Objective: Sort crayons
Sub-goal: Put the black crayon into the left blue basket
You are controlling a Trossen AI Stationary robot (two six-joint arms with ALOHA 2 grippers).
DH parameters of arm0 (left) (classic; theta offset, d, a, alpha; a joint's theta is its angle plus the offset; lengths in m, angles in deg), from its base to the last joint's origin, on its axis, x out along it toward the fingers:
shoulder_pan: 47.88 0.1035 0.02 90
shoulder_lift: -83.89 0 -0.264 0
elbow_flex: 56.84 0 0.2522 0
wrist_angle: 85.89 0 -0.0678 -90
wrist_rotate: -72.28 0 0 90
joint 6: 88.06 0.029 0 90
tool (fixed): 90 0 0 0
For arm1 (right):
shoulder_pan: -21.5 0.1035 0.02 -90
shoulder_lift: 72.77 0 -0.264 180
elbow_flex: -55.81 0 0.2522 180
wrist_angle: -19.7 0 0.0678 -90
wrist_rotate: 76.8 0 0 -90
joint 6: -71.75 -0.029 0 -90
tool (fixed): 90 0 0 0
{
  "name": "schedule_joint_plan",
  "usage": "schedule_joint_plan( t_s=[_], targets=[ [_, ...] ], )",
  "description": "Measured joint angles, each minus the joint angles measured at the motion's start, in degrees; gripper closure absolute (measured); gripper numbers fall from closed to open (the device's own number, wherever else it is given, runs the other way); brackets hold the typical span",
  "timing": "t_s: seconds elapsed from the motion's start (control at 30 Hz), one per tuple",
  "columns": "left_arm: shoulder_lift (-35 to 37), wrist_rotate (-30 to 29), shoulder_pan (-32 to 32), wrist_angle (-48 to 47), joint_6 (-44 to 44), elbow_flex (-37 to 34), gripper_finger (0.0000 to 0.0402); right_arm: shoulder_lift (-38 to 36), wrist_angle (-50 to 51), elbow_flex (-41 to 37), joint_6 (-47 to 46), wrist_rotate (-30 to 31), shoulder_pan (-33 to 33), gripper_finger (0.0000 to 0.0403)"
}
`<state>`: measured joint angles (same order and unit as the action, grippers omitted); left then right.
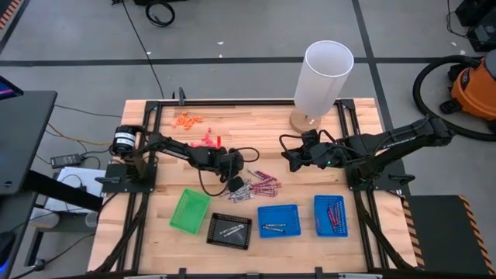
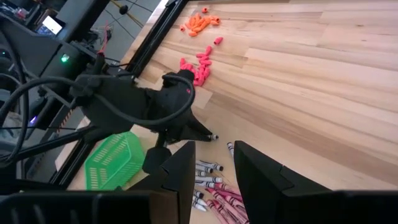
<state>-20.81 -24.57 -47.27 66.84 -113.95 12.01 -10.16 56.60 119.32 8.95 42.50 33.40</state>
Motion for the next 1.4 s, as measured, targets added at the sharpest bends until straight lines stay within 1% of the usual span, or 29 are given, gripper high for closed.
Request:
schedule_joint_plan(
  t_s=[0.07, 0.17, 0.27, 0.37, 0.43, 0.53, 0.63, 0.7, 0.9, 0.97, 1.0, 1.13, 1.23, 1.27, 1.4],
  targets=[
    [1.07, 1.61, 0.48, 0.50, 1.07, -0.14, 0.0383, 0.00, -0.07, -0.02, 0.04, 0.00, 0.02, 0.0284],
    [2.90, 4.98, 0.06, 3.08, 5.43, -0.56, 0.0383, 0.00, -0.67, -0.02, 0.32, -0.44, 0.02, 0.0284],
    [5.53, 10.50, -1.19, 10.40, 10.05, -0.22, 0.0383, 0.00, -0.76, -0.02, 0.48, -0.63, 0.02, 0.0284],
    [5.60, 14.16, -3.19, 16.58, 12.06, -0.29, 0.0383, -0.05, -0.27, -0.02, 1.07, -1.15, 0.02, 0.0284],
    [5.61, 15.29, -4.95, 21.02, 11.60, -0.36, 0.0383, -0.21, 0.75, -0.02, 1.08, -1.70, 0.02, 0.0284],
    [5.19, 15.26, -7.49, 26.71, 7.73, -0.11, 0.0383, -0.64, 2.39, 0.00, 1.04, -2.06, 0.02, 0.0284],
    [3.18, 13.13, -9.51, 29.19, 2.70, 0.66, 0.0383, -0.92, 4.55, 0.00, 0.05, -2.06, -0.15, 0.0284],
    [2.01, 12.21, -10.60, 28.62, 1.62, 2.04, 0.0383, -0.96, 5.49, 0.00, -0.33, -2.17, -0.37, 0.0284],
    [-4.52, 11.61, -12.67, 28.77, 1.18, 11.60, 0.0383, -1.26, 6.31, 0.02, -0.51, -2.41, -0.42, 0.0284],
    [-6.59, 11.58, -13.01, 25.95, 1.19, 15.22, 0.0383, -1.36, 6.19, 0.02, -0.64, -2.39, -0.42, 0.0284],
    [-8.19, 11.49, -13.15, 26.04, 1.36, 17.80, 0.0383, -1.41, 6.37, 0.02, -0.62, -2.40, -0.42, 0.0284],
    [-13.92, 11.31, -13.77, 18.95, 3.84, 25.72, 0.0378, -1.65, 5.97, 0.03, -0.59, -2.44, -0.40, 0.0284],
    [-16.07, 11.64, -14.26, 16.00, 5.37, 29.96, 0.0352, -1.71, 6.06, 0.02, -0.61, -2.43, -0.30, 0.0284],
    [-16.41, 11.65, -14.48, 16.79, 6.31, 31.08, 0.0337, -1.73, 6.16, 0.02, -0.57, -2.47, -0.23, 0.0284],
    [-16.28, 11.67, -14.40, 11.28, 8.99, 33.02, 0.0267, -1.77, 6.11, 0.02, -0.48, -2.41, 0.38, 0.0284]
  ],
)
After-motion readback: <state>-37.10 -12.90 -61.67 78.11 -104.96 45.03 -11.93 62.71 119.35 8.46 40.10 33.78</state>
